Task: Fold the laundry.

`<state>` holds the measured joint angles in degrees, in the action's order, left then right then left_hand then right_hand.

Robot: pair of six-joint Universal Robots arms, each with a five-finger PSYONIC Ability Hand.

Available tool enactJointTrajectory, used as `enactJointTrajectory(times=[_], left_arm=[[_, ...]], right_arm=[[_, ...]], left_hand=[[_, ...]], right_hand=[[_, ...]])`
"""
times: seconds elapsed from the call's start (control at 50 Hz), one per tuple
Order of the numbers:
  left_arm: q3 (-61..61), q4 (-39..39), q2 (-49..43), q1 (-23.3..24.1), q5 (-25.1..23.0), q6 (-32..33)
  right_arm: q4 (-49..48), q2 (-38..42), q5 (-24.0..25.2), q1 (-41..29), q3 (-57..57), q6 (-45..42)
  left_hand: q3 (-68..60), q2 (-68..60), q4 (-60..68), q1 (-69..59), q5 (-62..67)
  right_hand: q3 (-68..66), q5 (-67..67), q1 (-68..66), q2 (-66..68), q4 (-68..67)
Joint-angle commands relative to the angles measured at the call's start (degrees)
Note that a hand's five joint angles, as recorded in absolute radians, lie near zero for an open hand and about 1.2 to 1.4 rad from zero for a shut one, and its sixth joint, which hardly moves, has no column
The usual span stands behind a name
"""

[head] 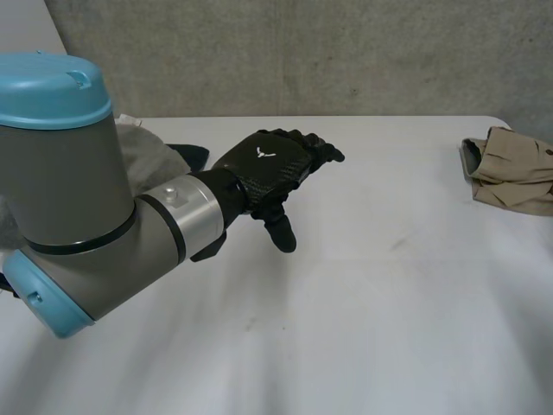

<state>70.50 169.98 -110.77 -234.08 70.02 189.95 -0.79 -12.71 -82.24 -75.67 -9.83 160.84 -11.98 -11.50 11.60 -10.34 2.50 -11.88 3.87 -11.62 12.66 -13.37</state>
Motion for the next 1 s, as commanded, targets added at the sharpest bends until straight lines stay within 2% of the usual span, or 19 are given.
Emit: enactJointTrajectory(times=[0.02,0.12,0.18,0.2,0.26,0.28,0.38,0.44,0.5,0.58,0.66,0.68,0.72,0.82,0.9,1.0], left_arm=[[0.26,-0.08,-0.06,0.03,-0.06,-0.81],[0.96,-0.08,0.03,0.12,-0.06,-0.81],[1.57,-0.08,0.38,0.03,-0.06,-0.72],[1.84,-0.08,0.46,-0.06,-0.06,-0.72],[2.45,0.09,0.99,-0.41,-0.06,-0.72],[2.54,0.18,1.25,-0.58,-0.06,-0.72],[2.54,0.62,3.01,-2.43,0.11,-0.72],[3.33,1.93,5.02,-4.88,0.20,-0.72],[4.47,3.69,6.79,-7.34,0.38,-0.55],[7.02,9.40,8.90,-11.13,1.43,0.60],[7.81,15.11,9.43,-17.53,2.05,2.26],[7.90,16.43,9.08,-20.94,2.05,3.66],[7.38,16.88,8.03,-24.30,1.96,5.42],[3.26,15.92,-1.44,-33.52,1.26,14.28],[-0.17,14.60,-8.73,-37.05,1.34,21.05],[-3.17,14.24,-17.19,-38.47,1.17,27.40]], right_arm=[[-0.70,-0.12,-3.80,1.31,-2.21,-8.07],[-0.53,-4.59,-3.63,0.61,-10.02,-13.79],[-1.05,-12.23,-3.28,0.17,-20.46,-16.87],[-2.18,-17.12,-3.19,0.17,-26.15,-17.74],[-6.83,-24.53,-2.84,0.17,-33.39,-19.15],[-10.86,-28.91,-2.14,0.09,-37.24,-20.03],[-19.76,-40.27,-0.11,-1.05,-46.76,-21.44],[-21.18,-47.37,1.20,-5.16,-53.07,-20.92],[-21.53,-51.09,2.00,-9.57,-57.66,-20.74],[-21.00,-57.14,3.40,-17.64,-68.27,-20.21],[-20.48,-61.63,5.24,-24.23,-76.10,-19.95],[-20.13,-62.17,5.77,-25.65,-77.70,-19.95],[-19.25,-62.87,6.74,-28.12,-80.42,-19.95],[-14.51,-62.97,7.71,-34.79,-86.75,-19.86],[-11.43,-62.61,7.45,-37.35,-89.22,-19.86],[-10.63,-62.17,7.45,-37.71,-90.72,-19.77]], left_hand=[[1.09,0.62,-0.72,-0.55,-1.62],[1.09,0.62,-0.72,-0.55,-1.62],[1.09,0.62,-0.72,-0.55,-1.62],[1.09,0.62,-0.72,-0.55,-1.62],[0.92,0.45,-0.55,-0.72,-1.45],[0.92,0.45,-0.55,-0.72,-1.45],[0.93,0.45,-0.55,-0.72,-1.45],[0.92,0.45,-0.55,-0.72,-1.45],[0.92,0.45,-0.55,-0.72,-1.45],[0.92,0.45,-0.55,-0.72,-1.45],[0.93,0.45,-0.55,-0.72,-1.45],[0.92,0.45,-0.55,-0.72,-1.45],[1.09,0.62,-0.72,-0.55,-1.62],[1.09,0.62,-0.72,-0.55,-1.62],[0.76,0.28,-0.38,-0.89,-1.28],[0.42,-0.06,-0.04,-1.22,-0.94]], right_hand=[[1.88,-3.87,1.62,-2.66,3.37],[1.88,-3.87,1.62,-2.66,3.37],[1.88,-3.87,1.62,-2.66,3.37],[1.88,-3.87,1.62,-2.66,3.37],[1.88,-3.87,1.62,-2.66,3.37],[1.88,-3.87,1.62,-2.66,3.37],[1.88,-3.87,1.62,-2.66,3.37],[1.88,-3.87,1.62,-2.66,3.37],[1.88,-3.87,1.62,-2.66,3.37],[1.88,-3.87,1.62,-2.66,3.37],[1.88,-3.87,1.62,-2.66,3.37],[1.88,-3.87,1.62,-2.66,3.37],[1.88,-3.87,1.62,-2.66,3.37],[1.88,-3.87,1.62,-2.66,3.37],[1.88,-3.87,1.62,-2.66,3.37],[1.88,-3.87,1.62,-2.66,3.37]])
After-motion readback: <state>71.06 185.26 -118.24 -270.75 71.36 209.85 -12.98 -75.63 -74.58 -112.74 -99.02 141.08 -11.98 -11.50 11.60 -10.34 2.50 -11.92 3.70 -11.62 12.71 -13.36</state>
